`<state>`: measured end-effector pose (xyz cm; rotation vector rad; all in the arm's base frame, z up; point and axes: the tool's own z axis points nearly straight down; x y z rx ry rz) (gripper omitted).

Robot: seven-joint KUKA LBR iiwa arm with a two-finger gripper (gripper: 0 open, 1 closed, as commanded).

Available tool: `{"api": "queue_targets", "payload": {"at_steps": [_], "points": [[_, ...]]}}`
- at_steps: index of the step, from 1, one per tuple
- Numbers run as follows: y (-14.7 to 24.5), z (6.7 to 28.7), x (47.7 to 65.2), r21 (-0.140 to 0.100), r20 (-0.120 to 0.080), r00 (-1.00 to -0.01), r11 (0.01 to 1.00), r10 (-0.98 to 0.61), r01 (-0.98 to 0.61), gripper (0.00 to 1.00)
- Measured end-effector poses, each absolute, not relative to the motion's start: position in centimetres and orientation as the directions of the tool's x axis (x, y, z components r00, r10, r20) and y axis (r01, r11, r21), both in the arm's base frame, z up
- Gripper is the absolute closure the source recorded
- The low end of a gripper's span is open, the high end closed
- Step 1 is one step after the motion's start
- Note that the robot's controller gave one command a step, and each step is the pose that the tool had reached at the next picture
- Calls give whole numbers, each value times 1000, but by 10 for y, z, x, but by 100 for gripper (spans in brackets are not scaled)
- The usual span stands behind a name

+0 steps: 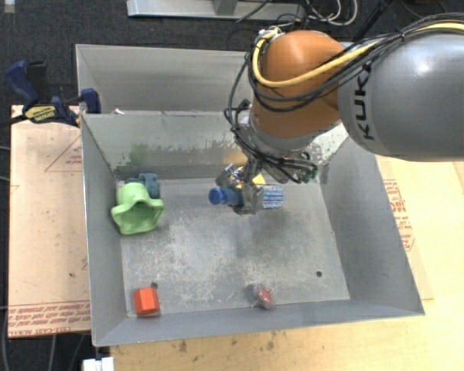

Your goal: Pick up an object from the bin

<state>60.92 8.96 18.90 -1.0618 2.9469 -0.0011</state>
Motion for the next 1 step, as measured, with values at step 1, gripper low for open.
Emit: {"api": "queue_targets", "payload": {"at_steps": [1], "points": [[77, 288, 629, -6, -11, -750, 750, -661, -661, 100]]}}
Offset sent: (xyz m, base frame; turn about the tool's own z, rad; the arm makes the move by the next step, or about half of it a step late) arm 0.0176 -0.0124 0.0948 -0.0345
